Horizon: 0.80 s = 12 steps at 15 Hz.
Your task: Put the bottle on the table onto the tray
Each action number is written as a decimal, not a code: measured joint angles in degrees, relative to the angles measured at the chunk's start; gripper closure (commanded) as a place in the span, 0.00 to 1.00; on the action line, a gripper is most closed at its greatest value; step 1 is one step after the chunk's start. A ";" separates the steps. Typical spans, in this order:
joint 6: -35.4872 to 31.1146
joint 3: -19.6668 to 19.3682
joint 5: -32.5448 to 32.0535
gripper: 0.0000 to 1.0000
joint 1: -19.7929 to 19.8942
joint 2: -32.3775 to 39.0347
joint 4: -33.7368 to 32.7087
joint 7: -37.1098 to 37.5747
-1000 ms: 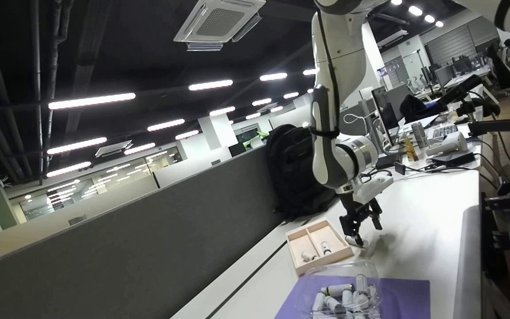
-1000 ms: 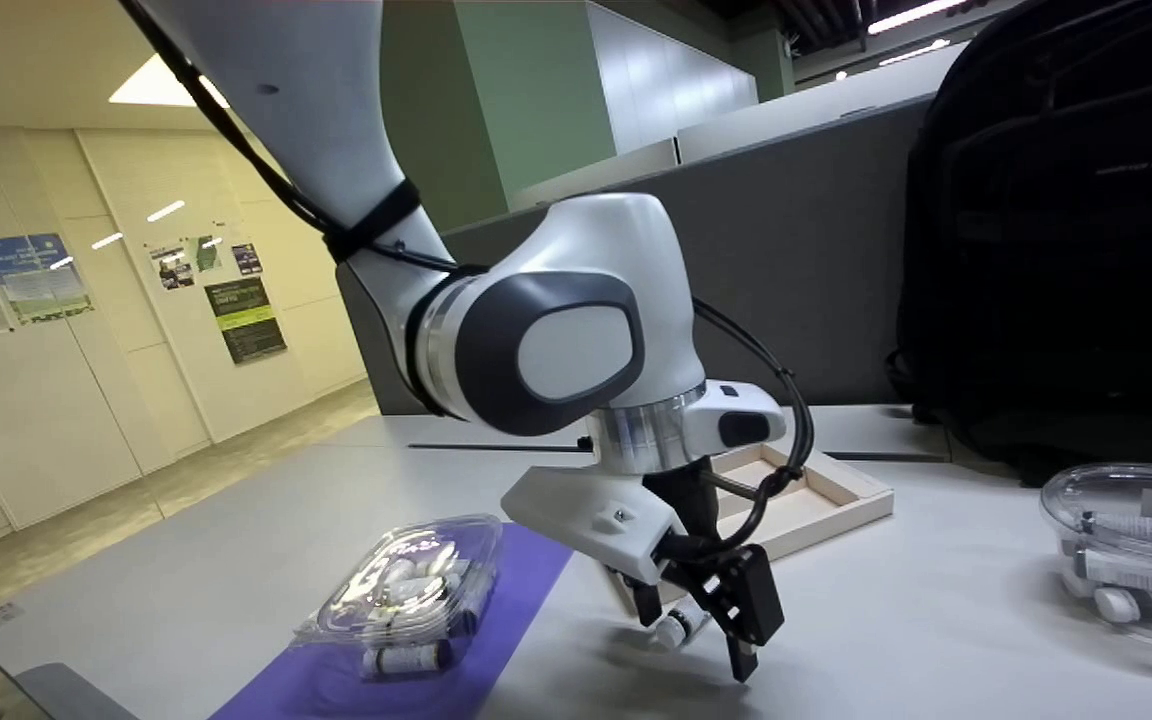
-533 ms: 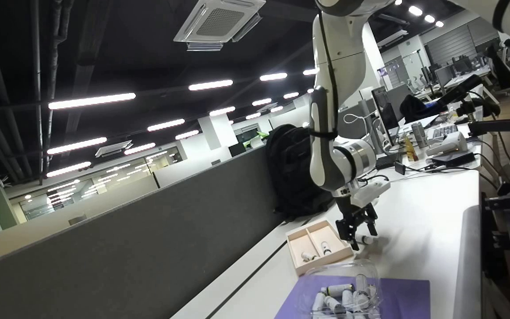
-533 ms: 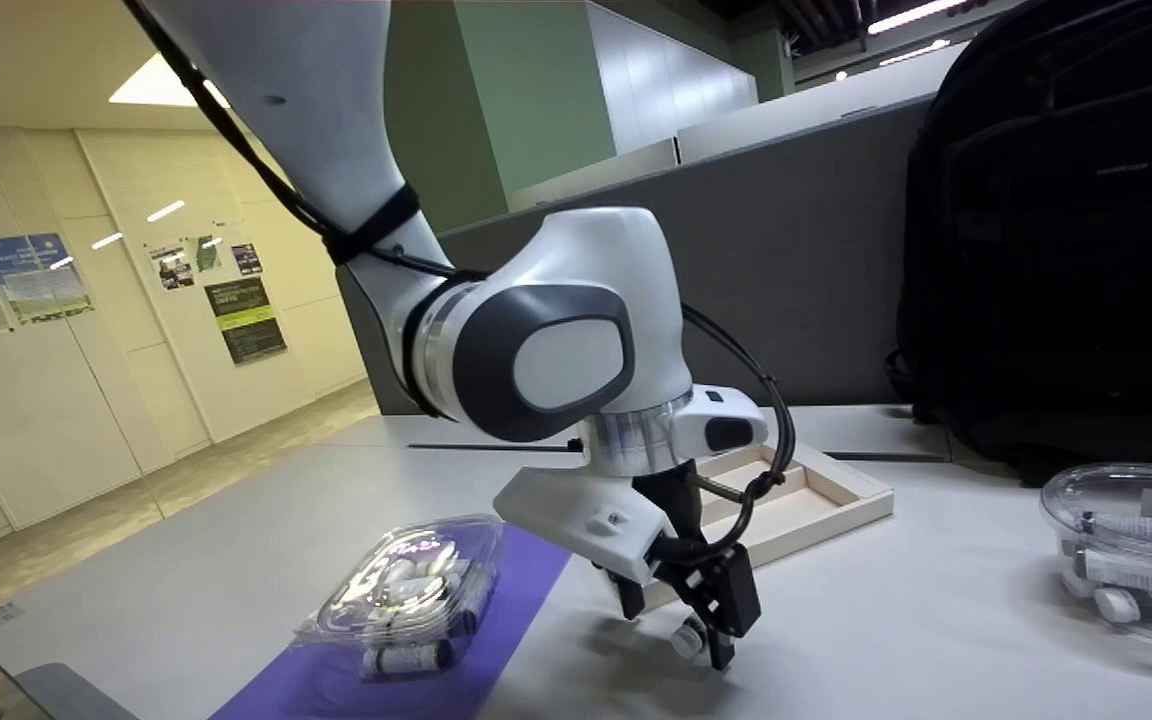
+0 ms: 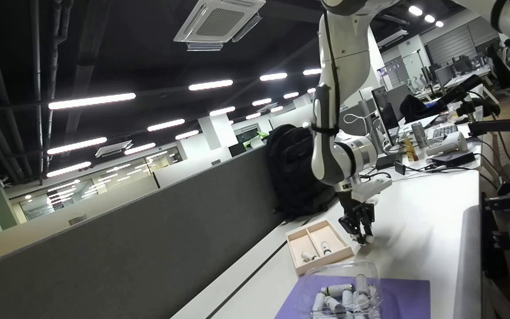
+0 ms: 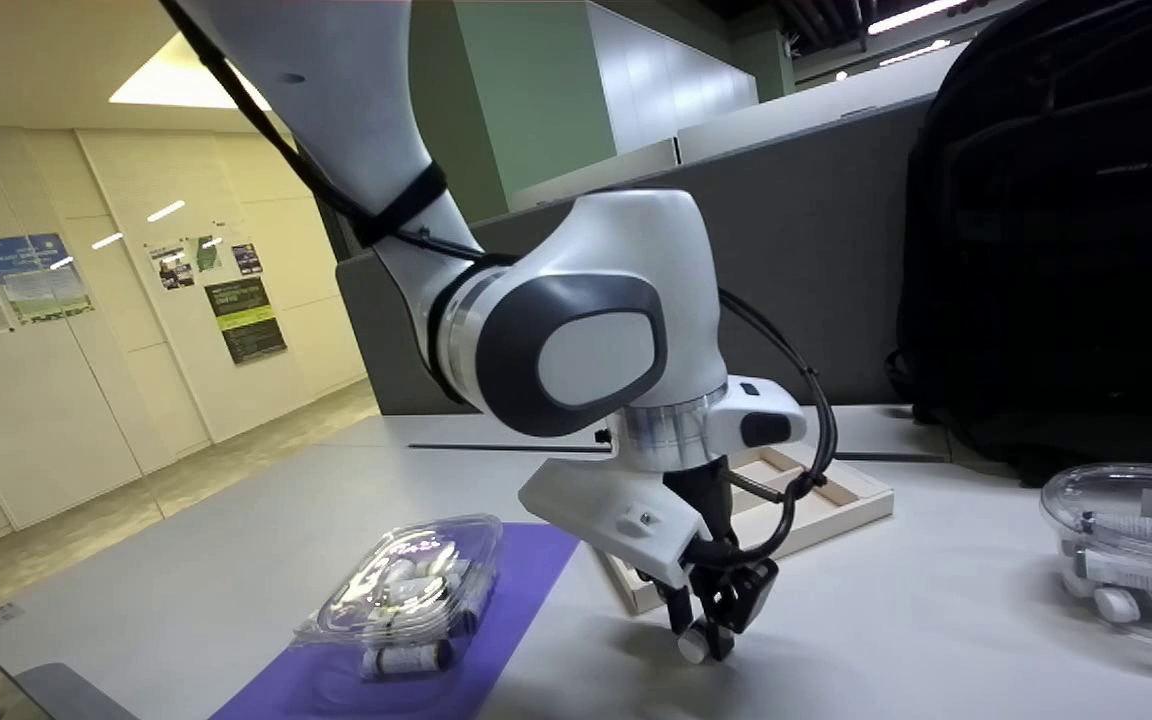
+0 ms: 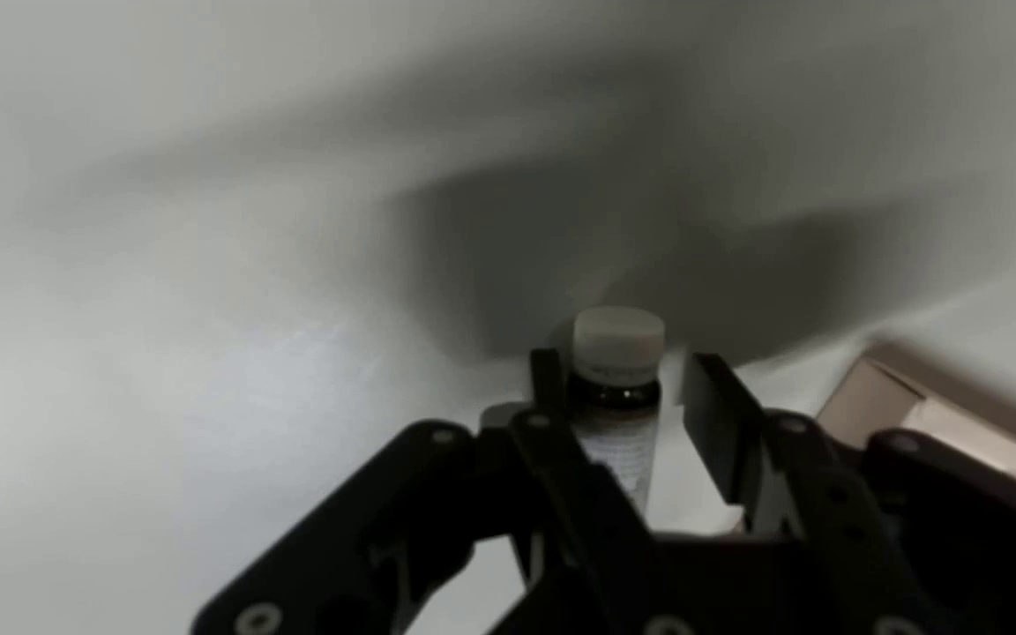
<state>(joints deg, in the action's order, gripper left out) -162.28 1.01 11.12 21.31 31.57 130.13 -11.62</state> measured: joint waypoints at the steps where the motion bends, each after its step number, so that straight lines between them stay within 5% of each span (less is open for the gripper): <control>1: 0.02 0.11 0.17 0.95 0.45 0.00 -0.14 -0.17; 12: 7.80 3.38 5.44 0.93 2.40 -4.04 -4.00 -1.15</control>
<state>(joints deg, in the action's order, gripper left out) -154.48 4.40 16.56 23.71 27.53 126.13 -12.77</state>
